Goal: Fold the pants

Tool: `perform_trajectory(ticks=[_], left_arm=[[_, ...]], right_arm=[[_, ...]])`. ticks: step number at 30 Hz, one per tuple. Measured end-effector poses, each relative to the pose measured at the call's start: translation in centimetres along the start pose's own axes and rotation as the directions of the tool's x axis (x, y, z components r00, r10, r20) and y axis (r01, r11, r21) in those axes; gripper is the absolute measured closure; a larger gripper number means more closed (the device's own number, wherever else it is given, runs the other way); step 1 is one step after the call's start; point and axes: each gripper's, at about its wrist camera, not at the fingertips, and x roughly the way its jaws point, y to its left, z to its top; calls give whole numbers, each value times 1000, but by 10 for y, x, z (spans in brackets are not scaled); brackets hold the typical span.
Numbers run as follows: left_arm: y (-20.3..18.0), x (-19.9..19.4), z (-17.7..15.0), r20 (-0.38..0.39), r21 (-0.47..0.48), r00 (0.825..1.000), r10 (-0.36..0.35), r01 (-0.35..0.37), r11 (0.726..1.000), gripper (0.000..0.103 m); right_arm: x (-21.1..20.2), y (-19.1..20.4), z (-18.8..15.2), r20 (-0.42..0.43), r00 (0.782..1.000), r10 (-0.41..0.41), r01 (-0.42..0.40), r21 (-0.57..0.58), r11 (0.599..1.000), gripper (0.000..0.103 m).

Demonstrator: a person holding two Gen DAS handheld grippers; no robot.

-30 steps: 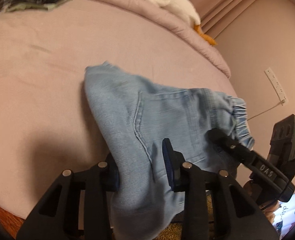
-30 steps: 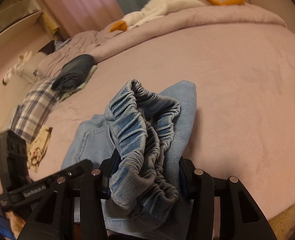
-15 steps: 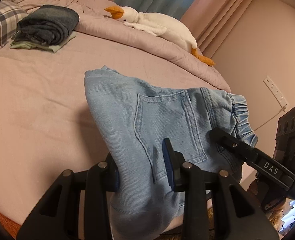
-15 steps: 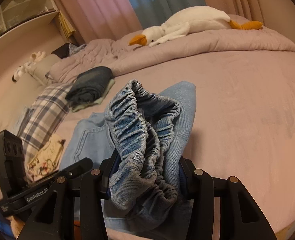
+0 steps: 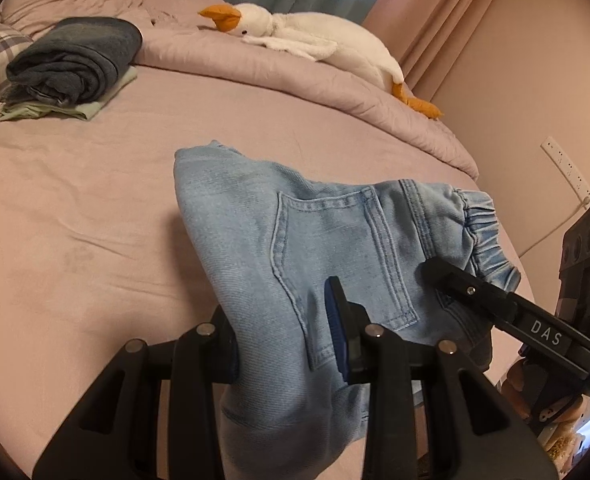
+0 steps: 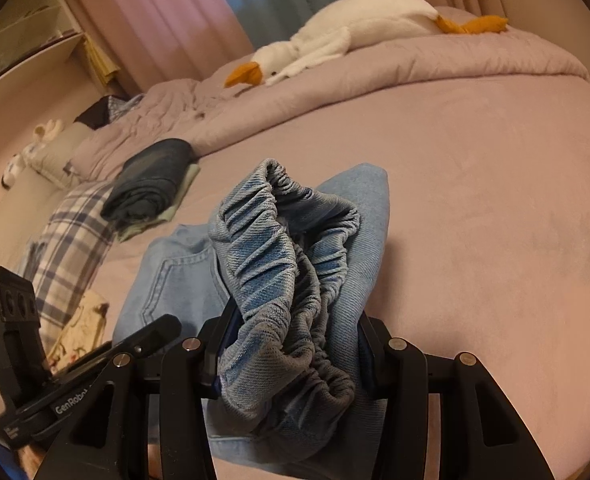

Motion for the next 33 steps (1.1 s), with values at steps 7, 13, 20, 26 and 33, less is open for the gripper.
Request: perform_trajectory(ticks=[7, 13, 20, 26, 33], left_arm=[[-1, 26, -3, -43, 14, 999, 10, -9, 1000, 71], [4, 44, -5, -82, -8, 996, 23, -23, 1000, 71], [14, 50, -7, -101, -52, 995, 24, -29, 998, 71], [21, 55, -13, -123, -85, 991, 49, -60, 995, 65], [17, 27, -19, -72, -103, 996, 56, -64, 993, 29]], right_arm=[[14, -11, -1, -35, 998, -50, 51, 29, 998, 53], [27, -19, -3, -73, 995, -61, 65, 45, 997, 53], [31, -32, -4, -92, 994, -50, 57, 73, 996, 52], [33, -36, -7, -109, 992, -70, 80, 85, 993, 49], [20, -40, -8, -89, 988, -122, 130, 89, 988, 33]])
